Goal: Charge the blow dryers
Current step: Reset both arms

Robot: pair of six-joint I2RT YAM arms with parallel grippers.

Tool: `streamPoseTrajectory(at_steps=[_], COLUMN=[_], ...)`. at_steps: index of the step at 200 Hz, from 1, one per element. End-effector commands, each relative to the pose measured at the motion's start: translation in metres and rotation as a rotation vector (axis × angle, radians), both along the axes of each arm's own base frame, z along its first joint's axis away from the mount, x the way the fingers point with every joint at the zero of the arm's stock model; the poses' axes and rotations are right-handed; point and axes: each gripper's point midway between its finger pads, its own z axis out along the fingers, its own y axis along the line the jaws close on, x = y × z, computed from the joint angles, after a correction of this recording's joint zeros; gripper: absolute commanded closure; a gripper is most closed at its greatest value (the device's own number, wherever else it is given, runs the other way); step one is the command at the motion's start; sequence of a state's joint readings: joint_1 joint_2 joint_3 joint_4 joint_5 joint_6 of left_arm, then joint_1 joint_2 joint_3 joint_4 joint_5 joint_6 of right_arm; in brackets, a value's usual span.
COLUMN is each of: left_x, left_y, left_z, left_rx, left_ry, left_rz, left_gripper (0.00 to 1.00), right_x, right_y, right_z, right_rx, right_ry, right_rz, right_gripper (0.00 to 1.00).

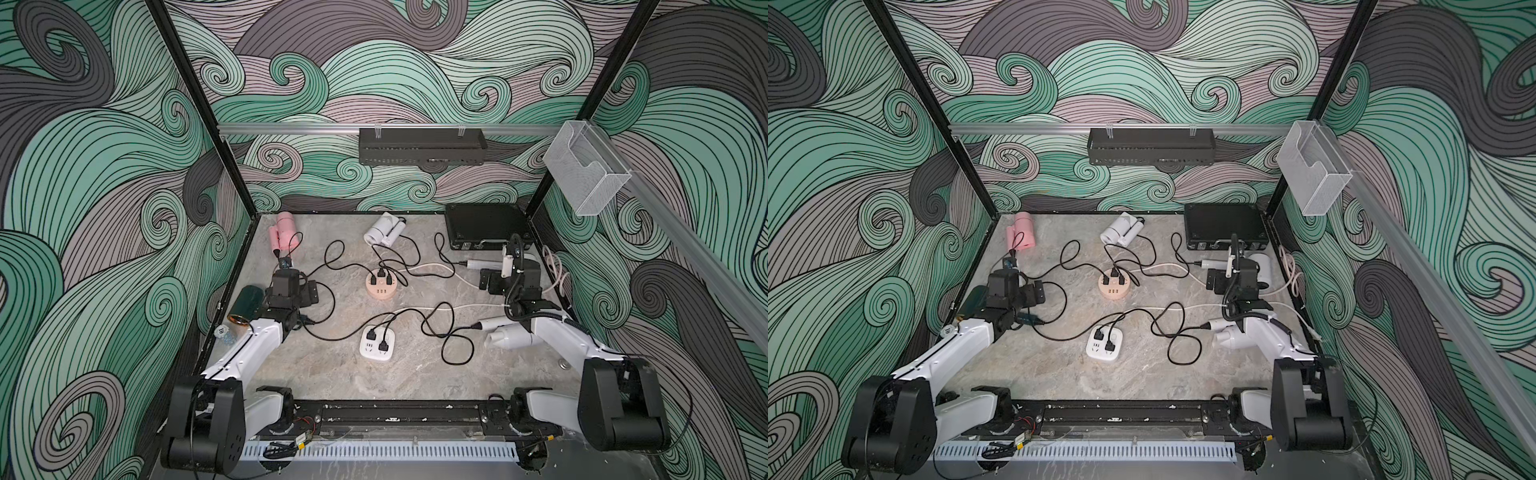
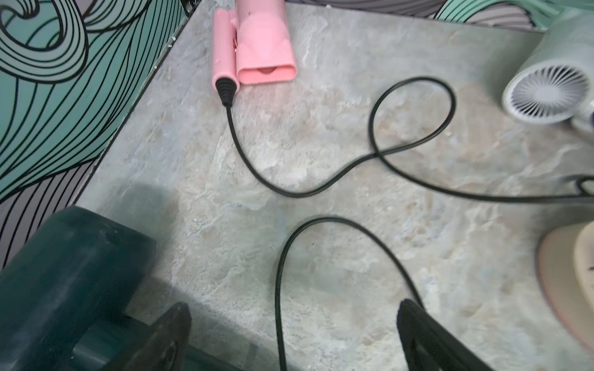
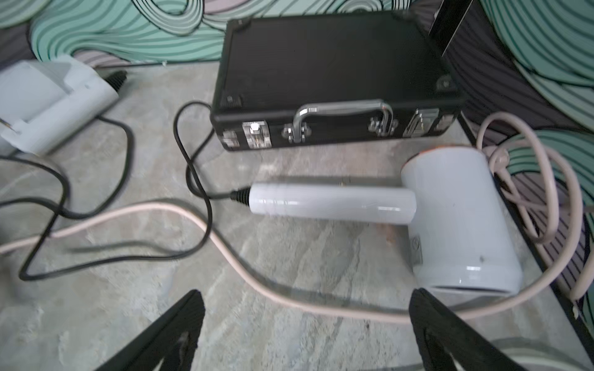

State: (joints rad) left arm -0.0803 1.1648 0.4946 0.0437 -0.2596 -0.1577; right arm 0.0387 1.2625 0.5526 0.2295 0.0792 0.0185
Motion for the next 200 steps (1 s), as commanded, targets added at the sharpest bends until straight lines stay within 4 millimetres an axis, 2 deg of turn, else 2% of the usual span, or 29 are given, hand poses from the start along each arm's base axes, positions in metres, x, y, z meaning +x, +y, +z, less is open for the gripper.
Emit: streamPoseTrajectory(at_steps=[1, 11, 23, 33, 49, 50, 56, 74, 95, 200], left_x=[0.032, 0.042, 0.055, 0.061, 0.068, 0.068, 0.069, 0.071, 0.068, 0.067], left_y=[0.009, 0.004, 0.0, 0.005, 0.006, 0.006, 0.01, 0.023, 0.025, 0.025], left_z=[0.026, 0.017, 0.016, 0.014, 0.021, 0.015, 0.01, -0.007, -0.013, -0.011], left_rx=[0.069, 0.072, 0.071, 0.088, 0.117, 0.116, 0.109, 0.035, 0.007, 0.01], left_ry=[-0.198, -0.196, -0.177, -0.138, -0.187, -0.174, -0.191, -0.191, -0.206, -0.207], left_rz=[0.012, -0.021, -0.045, -0.023, -0.055, -0.057, -0.05, -0.016, -0.02, -0.022], left_gripper=[0.02, 0.01, 0.01, 0.01, 0.01, 0.01, 0.02, 0.01, 0.02, 0.01], right_x=[0.008, 0.008, 0.015, 0.021, 0.026, 0.026, 0.026, 0.022, 0.024, 0.027], right_y=[-0.007, -0.008, -0.008, -0.009, -0.007, -0.006, -0.007, -0.008, -0.008, -0.002], right_z=[0.025, 0.019, 0.006, -0.006, -0.02, -0.021, -0.027, -0.028, -0.029, -0.03], right_rx=[-0.029, -0.021, -0.001, 0.007, 0.014, 0.014, 0.012, 0.015, 0.017, -0.029], right_ry=[-0.232, -0.25, -0.207, -0.178, -0.17, -0.168, -0.165, -0.195, -0.186, -0.167], right_rz=[-0.021, -0.01, 0.001, 0.003, 0.02, 0.022, 0.018, 0.016, 0.017, 0.028], right_gripper=[0.0, 0.0, 0.0, 0.0, 0.0, 0.0, 0.0, 0.0, 0.01, 0.0])
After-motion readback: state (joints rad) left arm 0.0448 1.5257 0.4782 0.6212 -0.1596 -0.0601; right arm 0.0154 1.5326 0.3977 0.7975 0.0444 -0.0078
